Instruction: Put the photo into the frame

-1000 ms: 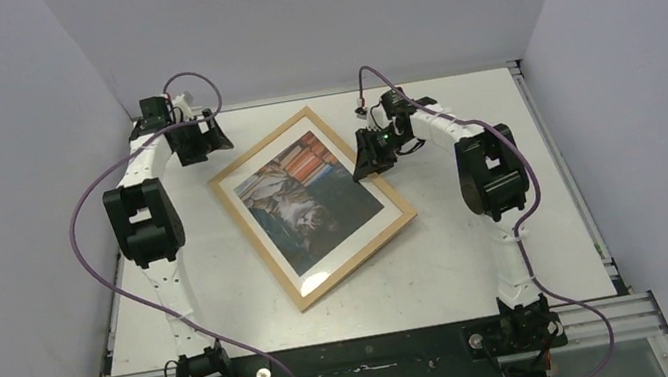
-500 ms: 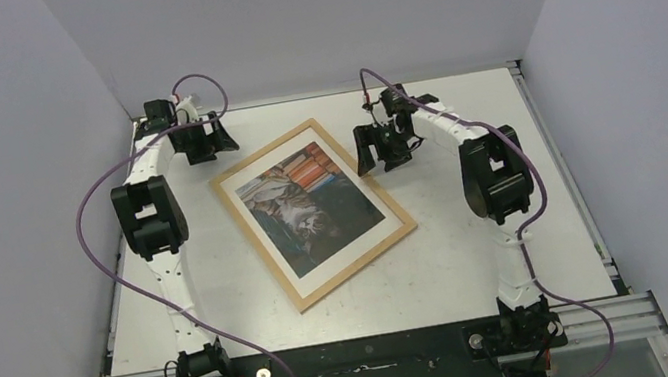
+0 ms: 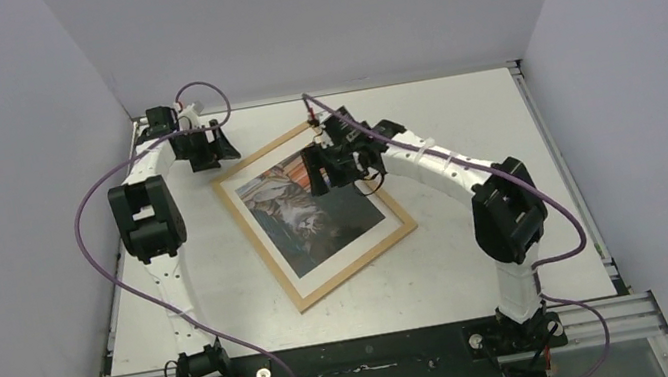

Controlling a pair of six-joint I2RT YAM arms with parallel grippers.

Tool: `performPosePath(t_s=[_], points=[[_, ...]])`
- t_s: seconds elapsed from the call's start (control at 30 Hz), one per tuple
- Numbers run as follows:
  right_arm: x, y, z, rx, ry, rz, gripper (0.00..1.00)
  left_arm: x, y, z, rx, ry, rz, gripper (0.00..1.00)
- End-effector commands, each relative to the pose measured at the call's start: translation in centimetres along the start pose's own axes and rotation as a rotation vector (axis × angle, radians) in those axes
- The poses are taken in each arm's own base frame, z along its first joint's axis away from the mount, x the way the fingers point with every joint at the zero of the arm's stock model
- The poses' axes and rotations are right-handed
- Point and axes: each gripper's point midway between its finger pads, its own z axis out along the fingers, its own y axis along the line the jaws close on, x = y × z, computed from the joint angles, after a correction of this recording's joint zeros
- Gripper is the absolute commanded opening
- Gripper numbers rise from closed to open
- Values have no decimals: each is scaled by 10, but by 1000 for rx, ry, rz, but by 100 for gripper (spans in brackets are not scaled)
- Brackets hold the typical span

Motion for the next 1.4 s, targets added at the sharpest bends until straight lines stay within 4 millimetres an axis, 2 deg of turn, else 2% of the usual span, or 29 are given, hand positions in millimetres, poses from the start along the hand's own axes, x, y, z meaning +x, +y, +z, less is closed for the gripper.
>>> performPosePath(t_s=[0.0,0.07,0.13,0.23,0.37,0.53,0.7,0.83,0.9,0.97,1.07,1.1,1.23,1.37], points=[[14,57,-7,-94,-2,-54,73,5,0,-17,-42,18,0,73],[41,92,-2,-157,54,-172,70,11,4,-19,-64,33,-29,68],[72,117,5,-199,124,-298,64,15,7,-22,-82,37,-52,64],[112,146,17,-255,210,-425,53,24,14,-25,-129,55,-83,59],[143,170,28,-324,289,-519,41,41,25,-29,-201,98,-115,52],[165,185,44,-403,358,-536,37,59,38,-36,-284,143,-168,45],[177,203,46,-428,368,-570,34,68,47,-42,-329,162,-201,43],[165,204,40,-329,295,-611,30,71,51,-45,-349,177,-211,42],[157,204,34,-287,252,-614,32,73,53,-46,-361,182,-217,41],[156,213,27,-319,221,-622,36,74,54,-46,-364,183,-228,41],[172,227,27,-411,254,-647,39,76,56,-47,-363,190,-249,40],[182,229,28,-432,288,-664,39,77,56,-47,-362,193,-254,40],[197,238,36,-490,335,-682,36,79,58,-49,-358,204,-271,39],[205,231,50,-468,387,-668,36,80,56,-49,-351,212,-286,38]])
